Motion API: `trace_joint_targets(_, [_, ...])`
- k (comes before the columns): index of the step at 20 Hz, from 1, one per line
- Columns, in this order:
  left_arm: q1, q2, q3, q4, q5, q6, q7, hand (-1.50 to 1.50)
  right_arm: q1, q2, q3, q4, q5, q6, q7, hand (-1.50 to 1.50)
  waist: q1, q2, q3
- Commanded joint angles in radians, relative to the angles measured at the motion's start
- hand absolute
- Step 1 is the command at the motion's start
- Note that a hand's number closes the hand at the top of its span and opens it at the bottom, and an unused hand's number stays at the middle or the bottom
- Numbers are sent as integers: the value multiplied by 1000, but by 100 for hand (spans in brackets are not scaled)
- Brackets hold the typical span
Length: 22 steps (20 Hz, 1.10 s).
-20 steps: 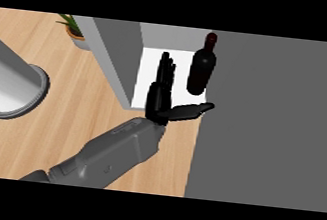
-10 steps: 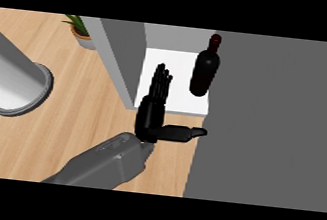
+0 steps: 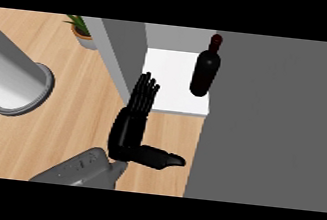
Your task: Pick up the wine, place it into the cabinet and close the cabinet
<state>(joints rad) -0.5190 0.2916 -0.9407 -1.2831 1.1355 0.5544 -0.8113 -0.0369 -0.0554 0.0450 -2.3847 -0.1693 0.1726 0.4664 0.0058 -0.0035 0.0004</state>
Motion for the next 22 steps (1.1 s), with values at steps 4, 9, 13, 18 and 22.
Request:
trace_joint_targets(4, [170,194,-40,-282,-77,-60,18,-150,21,-79,6,32,-86,135,-18,150,7,0,0])
trace_joint_targets(9, [221,351,33,-419,-77,-111,78,150,120,-108,73,-111,-136,204,18,150,-3,-2,0])
trace_joint_targets(13, [355,451,55,-524,-78,-180,36,150,128,-83,152,-80,-143,215,35,150,7,-2,-1])
trace_joint_targets(18, [421,507,114,-571,-69,-188,50,150,69,-40,267,-93,-132,182,90,150,4,0,-1])
trace_joint_targets(22, [551,643,194,-613,-50,-299,-25,-150,39,-24,366,-137,-123,149,174,150,11,-2,-2])
